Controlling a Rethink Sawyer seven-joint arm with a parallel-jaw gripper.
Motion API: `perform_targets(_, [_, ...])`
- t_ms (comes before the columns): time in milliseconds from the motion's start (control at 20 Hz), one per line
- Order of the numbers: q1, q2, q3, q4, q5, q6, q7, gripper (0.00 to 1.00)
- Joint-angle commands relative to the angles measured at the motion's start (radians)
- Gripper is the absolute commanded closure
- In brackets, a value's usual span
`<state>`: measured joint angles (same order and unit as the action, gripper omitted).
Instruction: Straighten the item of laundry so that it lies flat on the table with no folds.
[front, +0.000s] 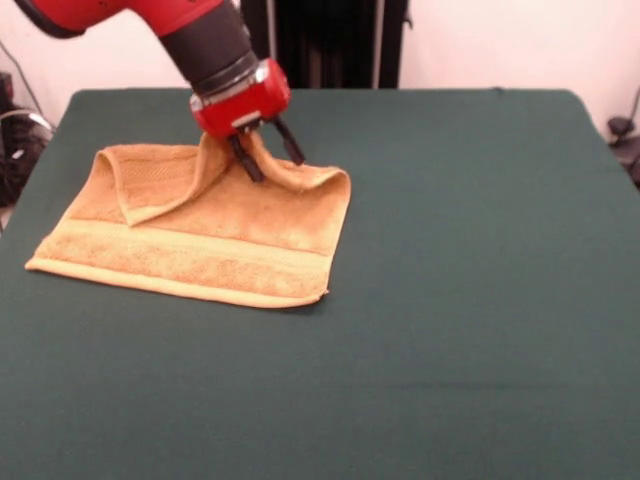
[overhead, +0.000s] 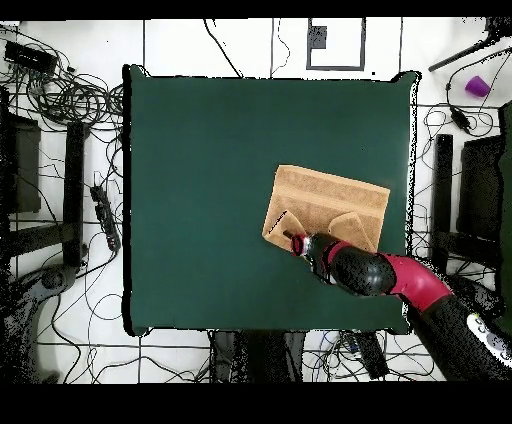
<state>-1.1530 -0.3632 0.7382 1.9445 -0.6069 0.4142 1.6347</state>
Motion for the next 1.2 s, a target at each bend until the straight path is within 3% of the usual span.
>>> perform_targets(50, [0.012, 0.000, 0.037, 0.197, -0.002, -0.081, 0.081, 0.00])
perform_targets(650, [0.030, -0.028, 0.042, 0.277, 0.036, -0.156, 0.120, 0.00])
perform_targets(1000, [-0.008, -0.134, 0.098, 0.404, 0.096, -0.171, 0.146, 0.00])
perform_targets(1200, [-0.072, -0.206, 0.154, 0.499, 0.128, -0.184, 0.135, 0.00])
